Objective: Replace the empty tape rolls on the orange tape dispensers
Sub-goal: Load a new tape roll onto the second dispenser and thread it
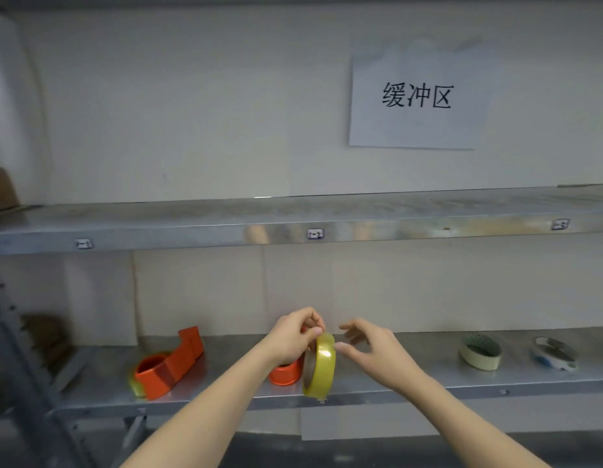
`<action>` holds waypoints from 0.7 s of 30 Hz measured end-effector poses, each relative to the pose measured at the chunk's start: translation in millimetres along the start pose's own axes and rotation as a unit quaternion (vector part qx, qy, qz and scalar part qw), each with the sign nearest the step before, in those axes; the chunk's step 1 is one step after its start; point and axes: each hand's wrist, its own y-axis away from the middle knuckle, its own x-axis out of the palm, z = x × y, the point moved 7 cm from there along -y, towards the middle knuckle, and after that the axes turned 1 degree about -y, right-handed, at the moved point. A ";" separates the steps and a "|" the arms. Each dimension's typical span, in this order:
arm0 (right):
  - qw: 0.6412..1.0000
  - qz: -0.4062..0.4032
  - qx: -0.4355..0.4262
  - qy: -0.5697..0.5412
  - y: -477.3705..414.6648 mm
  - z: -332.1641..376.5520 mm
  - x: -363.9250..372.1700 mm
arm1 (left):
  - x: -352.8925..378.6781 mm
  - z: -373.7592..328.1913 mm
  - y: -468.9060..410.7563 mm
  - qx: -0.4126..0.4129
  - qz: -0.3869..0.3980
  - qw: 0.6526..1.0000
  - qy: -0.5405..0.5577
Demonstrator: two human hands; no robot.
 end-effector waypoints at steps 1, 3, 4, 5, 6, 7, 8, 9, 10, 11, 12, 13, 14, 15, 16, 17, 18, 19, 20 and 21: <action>1.000 0.001 -0.002 0.008 -4.4 9.2 7.6 | -5.5 2.4 3.7 0.003 0.005 1.000 0.004; 1.000 0.001 -0.005 0.022 -12.1 22.7 22.4 | -12.6 5.3 10.2 0.014 0.015 1.000 0.010; 1.000 0.000 -0.003 0.029 -15.2 25.9 28.5 | -14.5 6.5 13.5 0.021 0.019 1.000 0.012; 0.999 -0.002 0.000 0.036 -17.6 28.3 32.8 | -15.9 7.0 17.5 0.025 0.024 0.999 0.016; 0.999 -0.003 0.004 0.041 -19.8 29.6 35.3 | -16.9 7.8 21.1 0.029 0.027 0.999 0.022; 0.999 -0.004 0.004 0.042 -22.0 30.5 36.1 | -17.6 8.7 24.8 0.032 0.031 0.999 0.026; 0.999 -0.003 0.002 0.040 -24.0 31.5 35.6 | -17.7 10.3 28.0 0.033 0.036 0.998 0.033; 0.999 -0.003 -0.001 0.036 -26.5 32.8 35.0 | -17.3 13.7 30.6 0.030 0.041 0.998 0.042; 0.999 -0.005 -0.004 0.031 -28.8 34.4 33.5 | -17.3 17.4 32.6 0.026 0.046 0.997 0.056; 1.000 -0.005 -0.006 0.027 -31.7 35.7 32.2 | -17.3 21.0 34.1 0.020 0.049 0.997 0.063; 1.000 0.002 -0.007 0.018 -35.0 36.9 31.9 | -17.4 24.0 34.7 0.017 0.049 0.997 0.060; 1.000 0.015 -0.008 0.005 -37.9 38.2 32.1 | -17.8 27.0 34.3 0.012 0.047 0.997 0.053; 0.999 0.029 -0.009 -0.010 -40.3 39.2 32.4 | -18.0 30.7 33.1 0.000 0.043 0.998 0.052; 0.999 0.043 -0.010 -0.024 -42.6 40.0 31.3 | -18.1 33.4 31.1 -0.014 0.040 0.998 0.055; 0.997 0.057 -0.013 -0.040 -43.8 41.0 30.5 | -17.8 35.9 29.0 -0.024 0.038 0.998 0.050; 0.996 0.072 -0.016 -0.054 -44.8 41.5 29.9 | -17.9 36.6 27.1 -0.029 0.039 0.998 0.036; 0.994 0.086 -0.021 -0.067 -46.2 41.9 29.0 | -18.3 36.3 24.5 -0.028 0.041 0.999 0.016; 0.992 0.095 -0.024 -0.079 -47.0 42.0 27.9 | -18.2 34.6 22.4 -0.022 0.046 0.999 -0.012; 0.990 0.101 -0.029 -0.089 -47.7 42.3 26.6 | -18.6 30.3 20.6 -0.010 0.054 0.997 -0.048; 0.989 0.104 -0.034 -0.096 -48.5 42.2 25.4 | -19.3 25.8 19.1 0.002 0.061 0.994 -0.091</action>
